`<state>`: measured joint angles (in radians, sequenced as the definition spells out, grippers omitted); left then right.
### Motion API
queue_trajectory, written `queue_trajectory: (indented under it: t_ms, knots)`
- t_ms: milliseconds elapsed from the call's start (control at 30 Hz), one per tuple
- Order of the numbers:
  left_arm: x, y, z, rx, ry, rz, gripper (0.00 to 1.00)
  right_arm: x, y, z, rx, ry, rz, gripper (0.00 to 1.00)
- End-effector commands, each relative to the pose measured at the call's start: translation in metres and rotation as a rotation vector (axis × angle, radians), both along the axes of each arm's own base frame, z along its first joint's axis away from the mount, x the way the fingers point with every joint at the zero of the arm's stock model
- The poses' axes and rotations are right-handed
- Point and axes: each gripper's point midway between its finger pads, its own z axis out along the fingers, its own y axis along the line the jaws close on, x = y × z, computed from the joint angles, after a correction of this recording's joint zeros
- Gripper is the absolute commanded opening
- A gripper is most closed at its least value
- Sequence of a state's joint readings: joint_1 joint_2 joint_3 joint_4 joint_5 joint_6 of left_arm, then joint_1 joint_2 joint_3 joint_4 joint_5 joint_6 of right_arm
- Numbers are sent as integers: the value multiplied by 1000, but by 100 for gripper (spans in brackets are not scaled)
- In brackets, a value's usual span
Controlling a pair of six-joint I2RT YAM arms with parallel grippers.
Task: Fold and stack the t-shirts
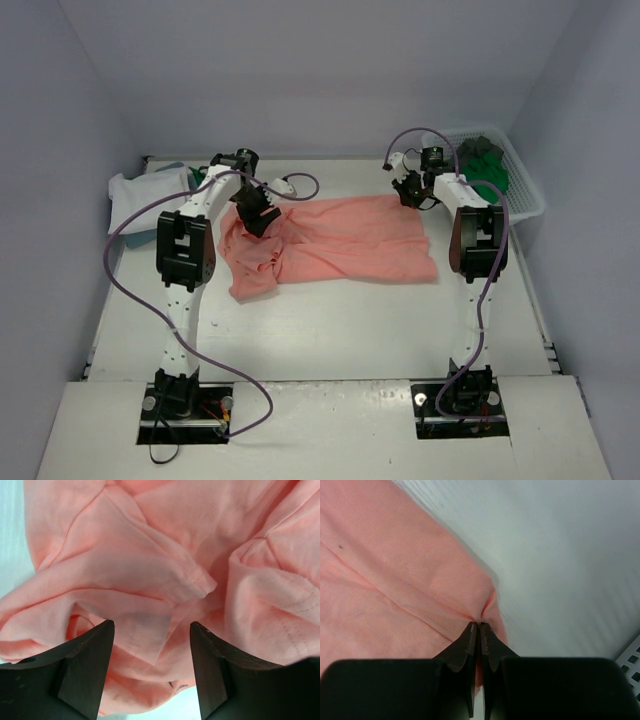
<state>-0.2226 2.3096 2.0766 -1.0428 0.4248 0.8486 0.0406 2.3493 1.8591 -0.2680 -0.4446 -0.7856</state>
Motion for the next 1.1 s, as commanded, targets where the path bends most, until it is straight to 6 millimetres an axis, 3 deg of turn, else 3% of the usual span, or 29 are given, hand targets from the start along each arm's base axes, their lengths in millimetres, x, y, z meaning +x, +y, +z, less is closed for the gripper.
queue_trajectory:
  t_ms: [0, 167, 700, 767, 800, 900, 1067]
  knots:
    - [3, -12, 39, -63, -78, -16, 56, -20, 5, -22, 5, 93, 5, 0]
    - [4, -11, 29, -51, -62, -9, 51, -20, 7, -18, 18, 88, 8, 0]
    - [28, -4, 9, -1, -122, 40, 51, -31, 14, -10, 43, 95, 28, 0]
    - [30, -5, 5, 2, -118, 40, 45, -32, 16, -10, 41, 97, 31, 0]
    - [32, -5, 5, 1, -119, 43, 36, -33, 17, -10, 41, 97, 33, 0]
    - [36, -5, 3, 1, -130, 54, 22, -34, 20, -11, 37, 100, 37, 0]
    - [46, -4, 10, -3, -180, 87, 14, -37, 24, -14, 34, 108, 41, 0]
